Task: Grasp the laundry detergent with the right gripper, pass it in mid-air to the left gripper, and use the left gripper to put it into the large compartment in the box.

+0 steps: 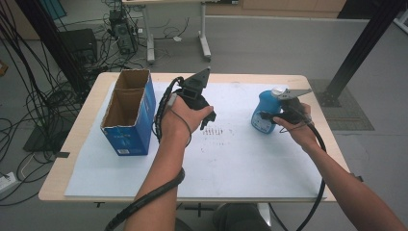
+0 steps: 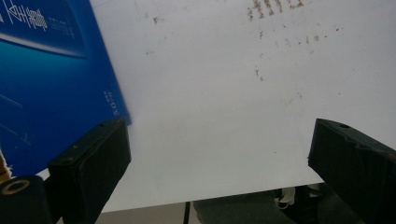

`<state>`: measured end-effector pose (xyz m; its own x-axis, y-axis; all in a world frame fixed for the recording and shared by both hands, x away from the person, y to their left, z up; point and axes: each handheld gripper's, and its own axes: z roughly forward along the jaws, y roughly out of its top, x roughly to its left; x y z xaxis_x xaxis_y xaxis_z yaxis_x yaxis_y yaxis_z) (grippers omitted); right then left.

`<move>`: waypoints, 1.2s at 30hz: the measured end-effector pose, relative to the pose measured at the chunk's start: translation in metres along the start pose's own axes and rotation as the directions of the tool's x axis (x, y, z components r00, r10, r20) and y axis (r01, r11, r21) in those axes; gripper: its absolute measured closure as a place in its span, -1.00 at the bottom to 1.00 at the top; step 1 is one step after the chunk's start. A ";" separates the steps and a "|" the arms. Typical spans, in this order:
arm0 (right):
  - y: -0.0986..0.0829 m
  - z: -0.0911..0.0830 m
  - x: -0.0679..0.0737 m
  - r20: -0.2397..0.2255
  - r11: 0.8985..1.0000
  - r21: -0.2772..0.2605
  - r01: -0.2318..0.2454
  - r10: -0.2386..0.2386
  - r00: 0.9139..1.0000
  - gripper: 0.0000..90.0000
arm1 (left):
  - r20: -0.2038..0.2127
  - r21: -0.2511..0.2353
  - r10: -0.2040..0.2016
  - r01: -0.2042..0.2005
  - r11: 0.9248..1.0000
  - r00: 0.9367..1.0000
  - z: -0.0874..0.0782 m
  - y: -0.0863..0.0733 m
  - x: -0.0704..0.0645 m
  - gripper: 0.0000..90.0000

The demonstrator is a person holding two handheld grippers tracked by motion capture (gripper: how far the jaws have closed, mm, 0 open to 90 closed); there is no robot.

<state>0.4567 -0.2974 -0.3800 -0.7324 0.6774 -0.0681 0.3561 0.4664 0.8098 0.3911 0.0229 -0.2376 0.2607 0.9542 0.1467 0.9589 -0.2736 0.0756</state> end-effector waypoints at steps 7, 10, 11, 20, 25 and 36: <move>-0.001 0.000 -0.001 -0.006 1.000 -0.004 -0.003 0.003 1.000 -0.08 | -0.001 0.000 -0.002 0.002 1.000 1.000 -0.001 -0.001 0.001 -0.86; -0.001 0.000 -0.001 -0.009 1.000 -0.007 -0.005 0.005 1.000 -0.07 | -0.001 -0.001 -0.002 0.002 1.000 1.000 -0.001 -0.001 0.001 -0.86; -0.001 0.000 -0.002 -0.010 1.000 -0.007 -0.007 0.007 1.000 -0.07 | -0.002 0.000 -0.001 0.001 1.000 1.000 -0.001 -0.001 0.001 -0.86; -0.001 0.000 -0.002 -0.017 1.000 -0.008 -0.017 0.017 1.000 -0.06 | -0.002 -0.005 -0.001 0.001 1.000 1.000 -0.003 -0.001 0.000 -0.86; -0.001 -0.001 -0.003 -0.019 1.000 -0.009 -0.020 0.020 1.000 -0.05 | -0.003 -0.003 -0.002 0.002 1.000 1.000 -0.003 -0.001 0.000 -0.86; -0.001 -0.001 -0.003 -0.020 1.000 -0.008 -0.022 0.022 1.000 -0.05 | -0.006 -0.004 -0.003 0.003 1.000 1.000 -0.005 -0.002 0.001 -0.86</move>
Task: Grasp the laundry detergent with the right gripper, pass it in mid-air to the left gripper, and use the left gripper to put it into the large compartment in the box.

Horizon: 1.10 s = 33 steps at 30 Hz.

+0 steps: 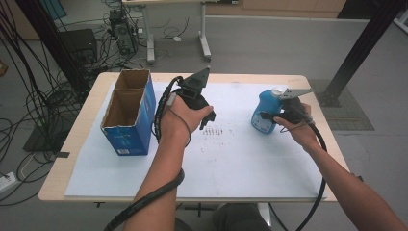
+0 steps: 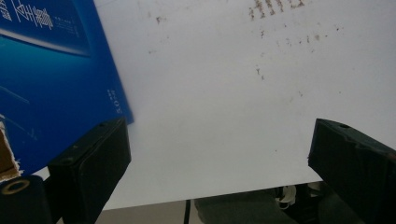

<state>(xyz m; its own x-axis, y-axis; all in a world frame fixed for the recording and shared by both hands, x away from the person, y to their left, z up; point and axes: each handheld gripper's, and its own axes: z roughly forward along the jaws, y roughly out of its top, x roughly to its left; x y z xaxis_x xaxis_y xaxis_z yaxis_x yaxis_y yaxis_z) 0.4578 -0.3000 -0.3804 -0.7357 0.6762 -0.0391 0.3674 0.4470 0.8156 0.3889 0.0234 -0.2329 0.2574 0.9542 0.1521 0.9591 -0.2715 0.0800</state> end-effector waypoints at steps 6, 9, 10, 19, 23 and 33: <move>0.000 0.000 0.000 -0.001 1.000 0.000 0.000 0.000 1.000 -0.05 | -0.001 -0.004 0.001 -0.001 1.000 1.000 -0.001 0.000 0.000 -0.86; 0.000 0.000 0.000 -0.001 1.000 0.000 -0.001 0.001 1.000 -0.05 | -0.001 -0.004 0.001 -0.001 1.000 1.000 -0.001 0.000 0.001 -0.86; 0.000 0.000 0.000 0.000 1.000 0.000 -0.001 0.001 1.000 -0.05 | 0.001 -0.003 0.000 0.000 1.000 1.000 -0.001 -0.001 0.001 -0.86; 0.000 0.000 0.000 0.000 1.000 0.000 -0.002 0.002 1.000 -0.04 | 0.002 -0.005 -0.002 0.002 1.000 1.000 0.000 -0.001 0.001 -0.86; 0.000 0.000 0.000 0.000 1.000 0.000 -0.002 0.002 1.000 -0.04 | -0.001 0.000 0.000 0.000 1.000 1.000 0.000 -0.001 0.002 -0.86; 0.000 0.000 0.000 -0.001 1.000 0.000 -0.003 0.003 1.000 -0.04 | 0.000 -0.003 0.000 0.000 1.000 1.000 -0.001 -0.001 0.002 -0.86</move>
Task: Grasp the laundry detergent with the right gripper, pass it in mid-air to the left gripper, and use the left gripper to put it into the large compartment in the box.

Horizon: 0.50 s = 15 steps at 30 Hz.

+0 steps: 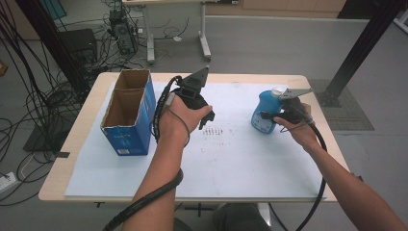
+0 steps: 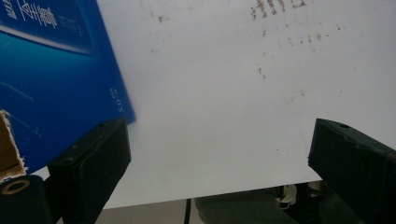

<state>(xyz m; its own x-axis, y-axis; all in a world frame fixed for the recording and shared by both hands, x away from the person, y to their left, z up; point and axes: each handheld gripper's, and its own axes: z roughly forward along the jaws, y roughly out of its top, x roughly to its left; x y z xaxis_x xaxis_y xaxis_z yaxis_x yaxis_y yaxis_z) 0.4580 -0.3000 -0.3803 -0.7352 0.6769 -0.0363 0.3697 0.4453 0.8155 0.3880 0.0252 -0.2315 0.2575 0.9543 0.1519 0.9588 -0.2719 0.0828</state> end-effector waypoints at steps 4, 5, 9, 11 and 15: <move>0.000 0.000 0.000 0.001 1.000 0.000 0.000 0.000 1.000 -0.04 | -0.001 -0.001 -0.001 0.001 1.000 1.000 -0.001 0.000 0.000 -0.86; 0.000 0.000 0.000 0.001 1.000 0.000 0.000 0.000 1.000 -0.04 | -0.002 0.000 0.001 -0.001 1.000 1.000 -0.001 0.000 0.000 -0.86; 0.000 0.000 0.000 0.000 1.000 0.000 0.000 0.000 1.000 -0.04 | -0.003 0.001 0.001 -0.001 1.000 1.000 0.000 0.000 0.001 -0.86; 0.000 0.000 0.000 0.000 1.000 0.000 0.000 0.000 1.000 -0.04 | -0.003 0.002 0.001 -0.001 1.000 1.000 0.000 0.000 0.001 -0.86; 0.000 0.000 0.000 -0.001 1.000 -0.001 -0.001 0.001 1.000 -0.04 | -0.004 0.000 -0.001 0.001 1.000 1.000 -0.001 0.001 0.001 -0.86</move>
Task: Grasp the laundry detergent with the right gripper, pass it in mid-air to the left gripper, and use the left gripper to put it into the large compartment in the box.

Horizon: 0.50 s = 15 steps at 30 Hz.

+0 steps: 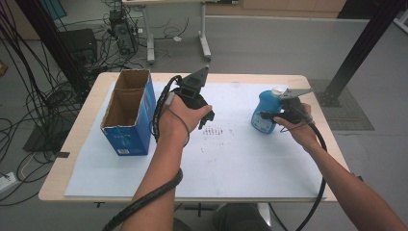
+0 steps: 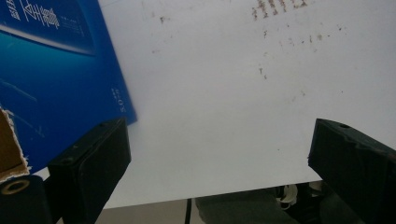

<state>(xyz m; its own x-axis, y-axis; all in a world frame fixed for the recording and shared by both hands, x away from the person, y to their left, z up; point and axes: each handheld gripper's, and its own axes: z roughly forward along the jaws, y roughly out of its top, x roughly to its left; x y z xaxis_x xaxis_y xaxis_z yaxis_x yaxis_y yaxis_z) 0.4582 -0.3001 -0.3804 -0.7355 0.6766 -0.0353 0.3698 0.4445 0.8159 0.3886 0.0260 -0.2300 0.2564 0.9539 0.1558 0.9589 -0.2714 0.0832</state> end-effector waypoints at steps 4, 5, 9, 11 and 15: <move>0.000 0.000 0.000 -0.002 1.000 -0.001 0.000 0.000 1.000 -0.04 | 0.002 -0.004 0.001 -0.001 1.000 1.000 -0.001 0.001 0.000 -0.86; 0.000 0.000 -0.001 -0.003 1.000 -0.001 0.000 0.000 1.000 -0.04 | 0.002 -0.007 -0.002 0.002 1.000 1.000 -0.001 0.001 0.000 -0.86; 0.000 0.000 -0.001 -0.002 1.000 -0.001 0.000 0.000 1.000 -0.04 | 0.002 -0.003 0.004 -0.004 1.000 1.000 -0.001 0.001 -0.001 -0.86; 0.000 0.000 0.000 -0.001 1.000 0.000 -0.001 0.001 1.000 -0.04 | 0.003 -0.002 0.005 -0.005 1.000 1.000 0.000 0.001 -0.001 -0.86; 0.000 0.000 0.000 0.002 1.000 0.001 0.000 0.000 1.000 -0.03 | 0.003 0.000 0.008 -0.008 1.000 1.000 0.001 0.001 -0.002 -0.86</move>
<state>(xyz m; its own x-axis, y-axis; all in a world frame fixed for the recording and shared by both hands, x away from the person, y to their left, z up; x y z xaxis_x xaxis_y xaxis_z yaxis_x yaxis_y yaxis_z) 0.4580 -0.2999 -0.3802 -0.7342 0.6779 -0.0361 0.3706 0.4448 0.8154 0.3891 0.0237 -0.2315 0.2645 0.9521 0.1537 0.9568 -0.2790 0.0816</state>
